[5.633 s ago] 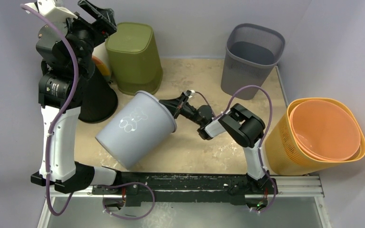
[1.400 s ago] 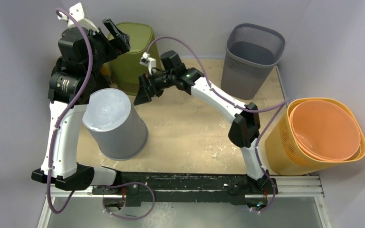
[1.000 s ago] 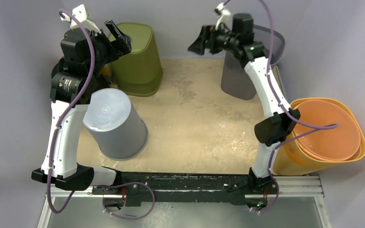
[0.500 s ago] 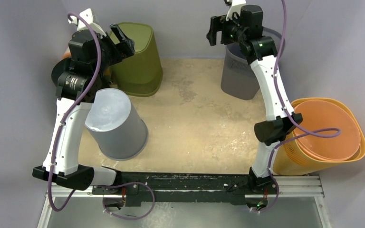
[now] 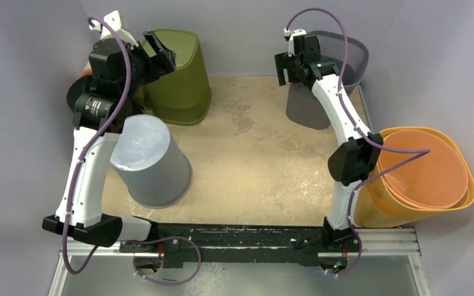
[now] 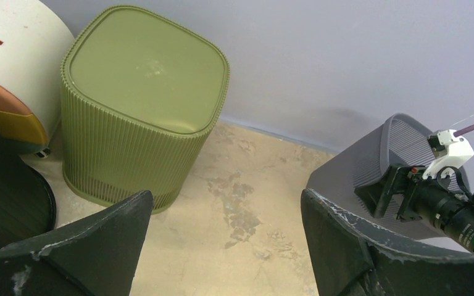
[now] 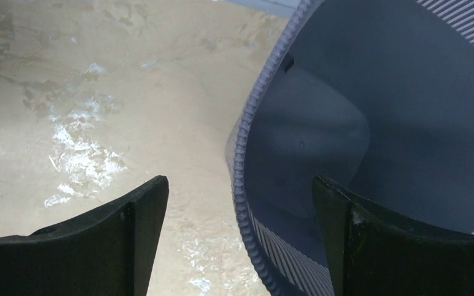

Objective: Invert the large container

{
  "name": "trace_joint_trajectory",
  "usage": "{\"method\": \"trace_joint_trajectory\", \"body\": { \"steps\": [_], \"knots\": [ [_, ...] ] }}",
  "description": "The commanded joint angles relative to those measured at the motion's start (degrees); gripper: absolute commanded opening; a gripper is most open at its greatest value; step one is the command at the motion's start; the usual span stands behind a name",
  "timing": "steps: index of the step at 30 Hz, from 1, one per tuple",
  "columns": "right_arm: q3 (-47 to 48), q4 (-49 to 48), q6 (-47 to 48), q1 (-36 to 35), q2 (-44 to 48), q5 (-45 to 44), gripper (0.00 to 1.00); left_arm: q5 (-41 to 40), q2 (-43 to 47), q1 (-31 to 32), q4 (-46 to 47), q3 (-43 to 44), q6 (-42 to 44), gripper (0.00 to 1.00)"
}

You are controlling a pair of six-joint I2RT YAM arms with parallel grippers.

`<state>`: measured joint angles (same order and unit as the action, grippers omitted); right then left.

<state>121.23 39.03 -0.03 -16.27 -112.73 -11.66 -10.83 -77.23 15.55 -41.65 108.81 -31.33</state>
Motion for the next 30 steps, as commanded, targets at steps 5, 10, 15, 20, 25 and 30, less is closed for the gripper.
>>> {"method": "trace_joint_trajectory", "body": {
  "steps": [5,10,15,20,25,30],
  "knots": [
    [-1.93,-1.47,-0.29,0.06,2.82,-4.59,0.35,-0.39,1.98,0.25,0.91,-1.16,-1.00,0.86],
    [-0.22,-0.50,-0.38,0.03,3.67,-3.06,0.00,-0.51,3.02,0.25,0.71,-1.44,-1.32,0.86],
    [7.45,2.54,-2.83,0.01,3.56,7.67,0.00,-0.52,4.09,0.27,0.60,-1.46,-1.88,0.86],
    [13.51,0.03,-13.00,0.01,4.90,25.22,0.00,-0.80,4.61,0.27,-0.53,0.20,-1.88,0.86],
    [2.94,-15.27,-27.90,0.01,11.70,41.24,0.00,-1.27,3.47,0.27,-3.67,5.26,-1.09,0.86],
    [-21.81,-43.45,-44.83,0.02,21.24,47.58,0.00,-2.08,3.63,0.27,-4.25,6.64,-0.08,0.86]
  ]
}}
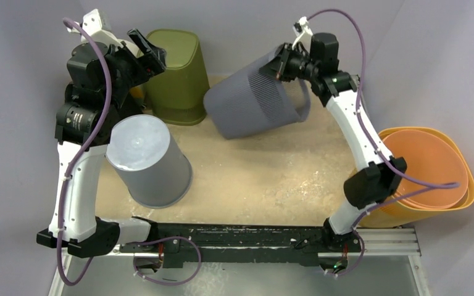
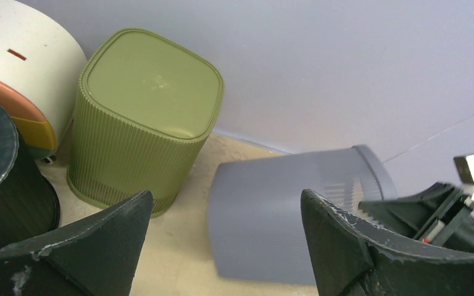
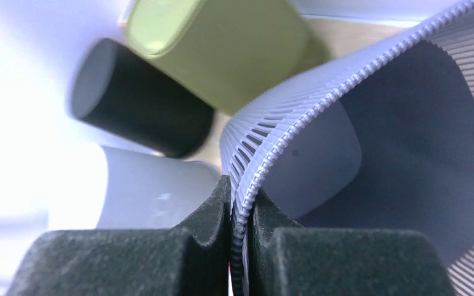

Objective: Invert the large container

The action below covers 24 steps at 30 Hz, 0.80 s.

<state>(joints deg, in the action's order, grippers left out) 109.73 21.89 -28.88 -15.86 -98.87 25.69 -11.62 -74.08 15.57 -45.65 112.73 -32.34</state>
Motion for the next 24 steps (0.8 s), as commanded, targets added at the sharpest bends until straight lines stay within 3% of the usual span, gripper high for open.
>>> {"method": "trace_joint_trajectory", "body": {
  "steps": [1,4,10,12,19,24],
  "knots": [
    [-15.32,-31.73,-18.70,-0.40,8.30,11.26,0.00,-1.26,0.39,0.24,-0.51,2.94,0.96,0.86],
    [-23.31,-49.30,-27.96,-0.40,7.77,13.92,0.00,-1.06,0.40,0.25,-0.87,3.48,1.03,0.86],
    [-28.81,-70.74,-39.54,-0.40,3.26,16.88,0.00,-2.46,0.19,0.24,-2.83,5.83,2.23,0.86],
    [-30.94,-82.04,-46.23,-0.27,1.33,17.06,0.00,-3.39,-0.33,0.25,-3.99,7.65,2.79,0.86],
    [-35.89,-117.55,-72.76,0.02,-9.18,10.48,0.00,-5.56,-2.77,0.23,-8.02,13.77,4.30,0.86],
    [-36.51,-127.72,-80.85,0.29,-13.77,9.10,0.00,-5.68,-3.48,0.20,-8.06,13.35,3.58,0.86]
  ]
}}
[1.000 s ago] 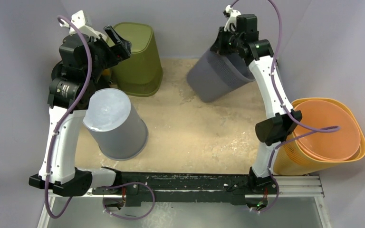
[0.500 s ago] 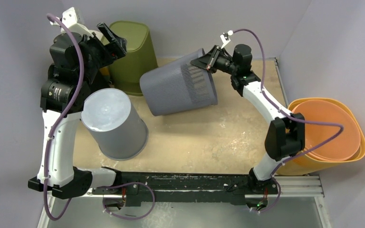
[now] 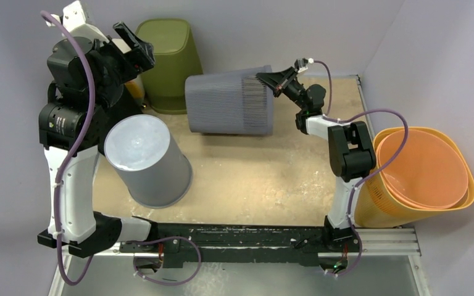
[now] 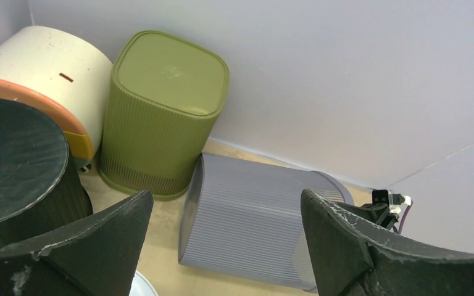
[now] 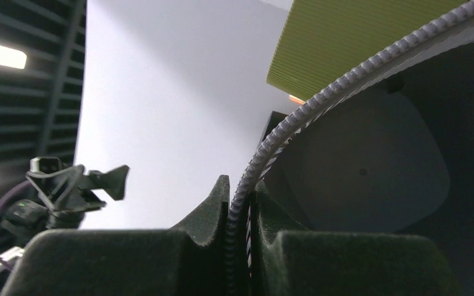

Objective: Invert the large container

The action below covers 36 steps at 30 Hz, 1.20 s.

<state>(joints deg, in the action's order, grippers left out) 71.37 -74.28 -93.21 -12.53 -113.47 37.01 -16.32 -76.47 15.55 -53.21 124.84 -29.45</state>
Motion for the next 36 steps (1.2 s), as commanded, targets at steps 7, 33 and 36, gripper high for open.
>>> {"method": "trace_joint_trajectory", "body": {
  "steps": [7,33,36],
  "knots": [
    [-0.15,-42.18,-26.00,-1.52,-5.59,-4.28,0.00,-1.06,-2.12,0.19,0.26,0.77,-0.05,0.86],
    [3.80,-42.56,-30.34,-1.70,-8.18,-4.85,0.00,0.91,-5.38,0.26,2.01,1.30,-0.47,0.86],
    [5.17,-42.53,-32.40,-2.58,-9.62,-6.98,0.00,0.47,-5.21,0.26,1.60,1.38,0.11,0.86]
  ]
}}
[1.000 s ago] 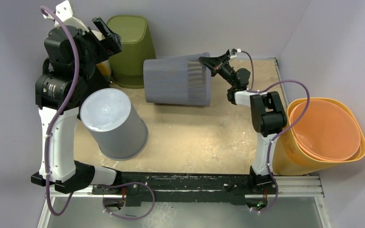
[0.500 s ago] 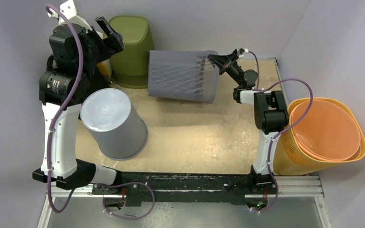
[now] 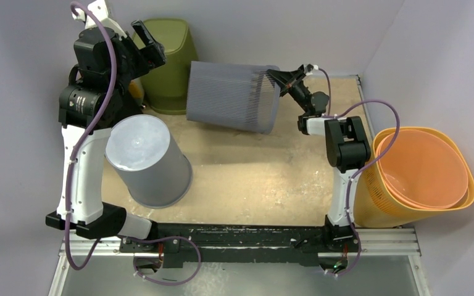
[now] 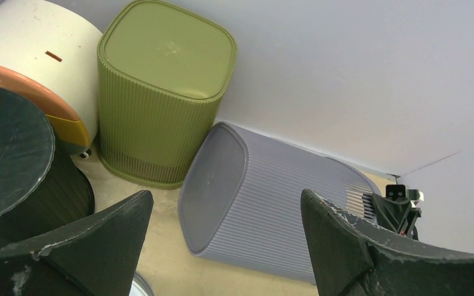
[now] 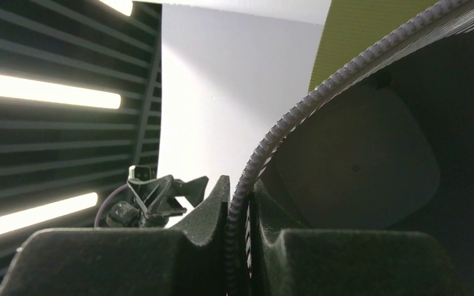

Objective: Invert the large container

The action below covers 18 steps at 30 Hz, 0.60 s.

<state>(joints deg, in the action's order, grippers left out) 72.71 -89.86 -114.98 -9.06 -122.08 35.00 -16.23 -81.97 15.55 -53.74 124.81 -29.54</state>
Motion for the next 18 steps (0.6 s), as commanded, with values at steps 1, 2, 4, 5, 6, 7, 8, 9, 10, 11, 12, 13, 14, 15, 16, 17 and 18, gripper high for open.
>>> {"method": "trace_joint_trajectory", "body": {
  "steps": [1,2,4,5,6,7,8,9,10,11,12,13,14,15,16,17,18],
  "knots": [
    [5.01,-26.94,-11.07,-6.26,-1.55,-5.10,0.00,0.22,0.36,0.27,1.95,1.40,0.38,0.86],
    [6.64,-27.00,-11.61,-6.49,-1.87,-5.31,0.00,0.04,0.52,0.27,1.89,1.30,0.51,0.86],
    [8.67,-26.97,-12.33,-7.02,-1.97,-5.74,0.00,-0.28,0.75,0.27,1.72,1.33,0.86,0.86],
    [9.39,-26.99,-12.57,-7.21,-1.76,-5.96,0.00,-0.48,0.84,0.27,1.71,1.27,1.03,0.86],
    [9.97,-26.99,-12.59,-7.32,-1.26,-5.46,0.00,-0.59,0.94,0.27,1.75,1.30,1.13,0.86],
    [10.13,-26.92,-12.37,-7.37,-0.58,-5.20,0.00,-0.65,0.94,0.27,1.87,1.17,1.15,0.86],
    [9.84,-26.98,-12.26,-7.42,0.14,-5.02,0.00,-0.65,1.01,0.27,1.99,1.03,1.13,0.86],
    [9.33,-26.99,-12.47,-7.44,0.83,-4.91,0.00,-0.52,1.06,0.27,2.16,0.74,0.98,0.86],
    [8.19,-26.96,-12.50,-7.42,1.82,-4.67,0.00,-0.37,1.22,0.27,2.38,0.31,0.91,0.86],
    [6.67,-26.87,-12.21,-7.41,2.88,-4.54,0.00,-0.19,1.49,0.26,2.72,-0.20,0.70,0.86],
    [4.89,-26.92,-11.79,-7.46,4.15,-4.39,0.00,-0.03,1.71,0.27,3.06,-0.76,0.52,0.86],
    [3.13,-26.86,-11.47,-7.40,5.30,-3.93,0.00,0.16,1.93,0.26,3.29,-1.28,0.40,0.86],
    [0.83,-26.85,-11.32,-7.38,6.68,-3.37,0.00,0.27,2.21,0.23,3.51,-1.78,0.15,0.86],
    [-0.33,-26.85,-11.07,-7.38,7.36,-3.02,0.00,0.32,2.35,0.26,3.67,-2.03,-0.02,0.86],
    [-2.67,-26.85,-10.84,-7.31,8.69,-2.79,0.00,0.44,2.50,0.27,3.78,-2.31,-0.12,0.86],
    [-4.41,-26.91,-10.56,-7.37,9.56,-2.53,0.00,0.53,2.58,0.27,3.88,-2.56,-0.16,0.86],
    [-6.02,-26.86,-10.20,-7.37,10.25,-2.28,0.00,0.58,2.72,0.27,3.88,-2.75,-0.17,0.86]
  ]
}}
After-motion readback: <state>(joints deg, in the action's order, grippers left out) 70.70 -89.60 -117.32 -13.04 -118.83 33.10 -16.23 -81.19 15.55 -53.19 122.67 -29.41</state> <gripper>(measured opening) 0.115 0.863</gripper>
